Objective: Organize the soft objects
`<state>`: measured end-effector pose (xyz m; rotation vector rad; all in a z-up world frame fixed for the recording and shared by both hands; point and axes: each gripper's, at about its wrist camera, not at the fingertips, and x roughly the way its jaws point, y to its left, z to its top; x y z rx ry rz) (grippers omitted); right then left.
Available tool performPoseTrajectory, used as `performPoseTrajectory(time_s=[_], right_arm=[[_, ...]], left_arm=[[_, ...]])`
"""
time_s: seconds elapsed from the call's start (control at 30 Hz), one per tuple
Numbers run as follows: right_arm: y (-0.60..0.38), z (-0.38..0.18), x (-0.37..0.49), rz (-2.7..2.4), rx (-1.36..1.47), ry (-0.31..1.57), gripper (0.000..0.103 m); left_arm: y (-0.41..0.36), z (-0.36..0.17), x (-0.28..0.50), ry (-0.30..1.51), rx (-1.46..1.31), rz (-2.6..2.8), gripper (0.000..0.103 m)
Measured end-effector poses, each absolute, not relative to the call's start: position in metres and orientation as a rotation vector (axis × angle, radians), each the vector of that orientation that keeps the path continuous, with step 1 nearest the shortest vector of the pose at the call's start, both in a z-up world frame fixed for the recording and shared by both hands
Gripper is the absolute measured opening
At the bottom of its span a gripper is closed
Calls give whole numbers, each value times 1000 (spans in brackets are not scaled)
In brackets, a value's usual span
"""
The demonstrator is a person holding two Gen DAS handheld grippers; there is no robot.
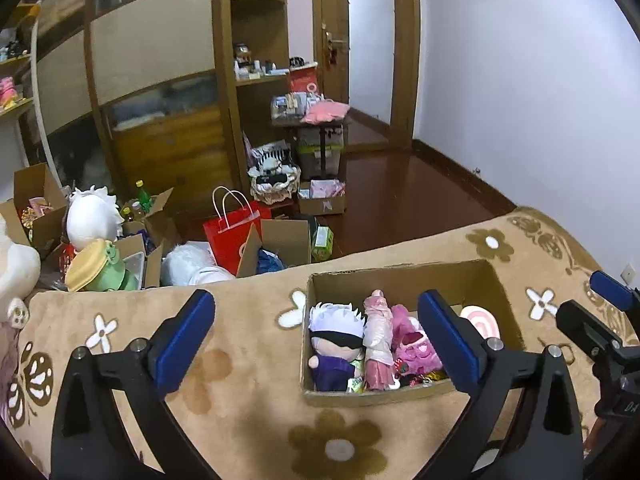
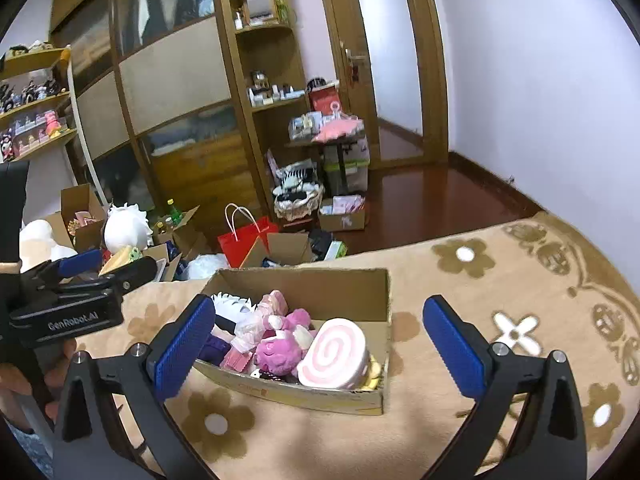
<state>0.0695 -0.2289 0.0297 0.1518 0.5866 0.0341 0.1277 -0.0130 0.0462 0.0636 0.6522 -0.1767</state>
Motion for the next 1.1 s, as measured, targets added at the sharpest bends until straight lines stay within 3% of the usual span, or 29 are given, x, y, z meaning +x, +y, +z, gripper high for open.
performPoseTrajectory(time_s=[0.4,1.1], right_arm=[[-223,55,12,4,62,517,103],[-220,27,-32,-18,60,436,103]], left_arm=[[12,68,63,580,19,-153,102],[27,21,24,547,73,-107,102]])
